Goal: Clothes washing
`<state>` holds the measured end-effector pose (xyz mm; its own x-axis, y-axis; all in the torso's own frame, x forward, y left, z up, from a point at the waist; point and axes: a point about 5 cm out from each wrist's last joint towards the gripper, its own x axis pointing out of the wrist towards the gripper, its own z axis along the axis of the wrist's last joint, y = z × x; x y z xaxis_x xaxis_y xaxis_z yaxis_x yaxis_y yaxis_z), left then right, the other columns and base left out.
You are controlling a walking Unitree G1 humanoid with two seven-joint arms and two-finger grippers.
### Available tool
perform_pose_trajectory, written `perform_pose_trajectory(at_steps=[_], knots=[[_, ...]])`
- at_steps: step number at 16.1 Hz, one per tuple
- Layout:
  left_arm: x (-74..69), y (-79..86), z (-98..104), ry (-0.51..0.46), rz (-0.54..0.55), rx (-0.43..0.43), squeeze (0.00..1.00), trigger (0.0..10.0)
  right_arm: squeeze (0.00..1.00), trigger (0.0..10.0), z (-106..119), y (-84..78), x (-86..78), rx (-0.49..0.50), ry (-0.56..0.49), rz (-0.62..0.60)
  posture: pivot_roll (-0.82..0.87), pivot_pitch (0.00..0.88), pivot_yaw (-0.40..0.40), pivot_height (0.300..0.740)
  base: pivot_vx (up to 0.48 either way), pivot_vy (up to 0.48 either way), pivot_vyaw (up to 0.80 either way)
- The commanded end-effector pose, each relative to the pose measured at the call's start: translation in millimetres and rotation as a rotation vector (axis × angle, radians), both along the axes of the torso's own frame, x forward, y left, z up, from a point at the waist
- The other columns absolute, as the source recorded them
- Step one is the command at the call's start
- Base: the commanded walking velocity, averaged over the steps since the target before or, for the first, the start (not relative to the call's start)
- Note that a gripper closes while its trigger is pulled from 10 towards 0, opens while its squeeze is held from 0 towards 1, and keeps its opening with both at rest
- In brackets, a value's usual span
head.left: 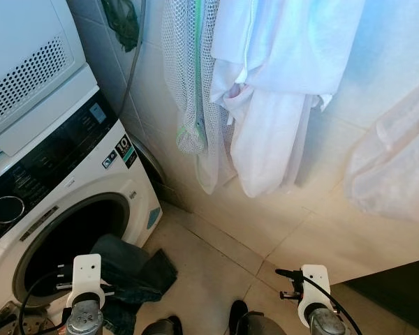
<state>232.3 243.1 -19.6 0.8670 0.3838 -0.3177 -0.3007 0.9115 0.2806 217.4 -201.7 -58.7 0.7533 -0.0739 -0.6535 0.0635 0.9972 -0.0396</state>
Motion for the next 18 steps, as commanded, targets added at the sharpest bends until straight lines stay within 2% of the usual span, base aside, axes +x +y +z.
perform_pose_trajectory(at_steps=[1, 7, 9, 11, 13, 15, 18], knots=[[-5.4, 2.3, -4.0, 0.021, 0.021, -0.006, 0.0, 10.0, 0.0, 10.0, -3.2, 0.6, -5.4, 0.007, 0.013, -0.006, 0.07, 0.259, 0.027, 0.74, 0.0, 0.0, 0.0], [-1.2, 1.1, -0.3, -0.005, 0.015, -0.006, 0.0, 10.0, 0.0, 10.0, -0.9, 1.2, -2.5, 0.001, -0.011, -0.006, 0.07, 0.259, 0.027, 0.74, 0.0, 0.0, 0.0], [-0.6, 0.5, 0.6, -0.012, 0.01, -0.004, 0.0, 10.0, 0.0, 10.0, 8.6, 2.5, 8.8, 0.007, -0.097, -0.001, 0.07, 0.26, 0.029, 0.74, 0.0, 0.0, 0.0], [-1.3, -0.4, 0.3, -0.014, 0.006, -0.003, 0.0, 10.0, 0.0, 10.0, 13.9, 2.1, 12.1, 0.007, -0.156, 0.009, 0.07, 0.261, 0.028, 0.74, 0.0, 0.0, 0.0], [-1.9, -0.4, -0.1, -0.013, 0.006, -0.003, 0.0, 10.0, 0.0, 10.0, 24.9, -1.8, 17.4, -0.003, -0.264, 0.021, 0.06, 0.26, 0.028, 0.74, 0.0, 0.0, 0.0], [-1.7, -1.6, -0.4, -0.012, 0.001, -0.003, 0.0, 10.0, 0.0, 10.0, 32.4, -3.3, 15.0, -0.015, -0.345, 0.055, 0.06, 0.259, 0.023, 0.74, 0.0, 0.0, 0.0], [-0.7, -2.4, 0.1, -0.015, -0.003, -0.003, 0.0, 10.0, 0.0, 10.0, 36.0, -4.9, 3.3, -0.022, -0.393, 0.081, 0.05, 0.259, 0.018, 0.74, 0.0, 0.0, 0.0]])
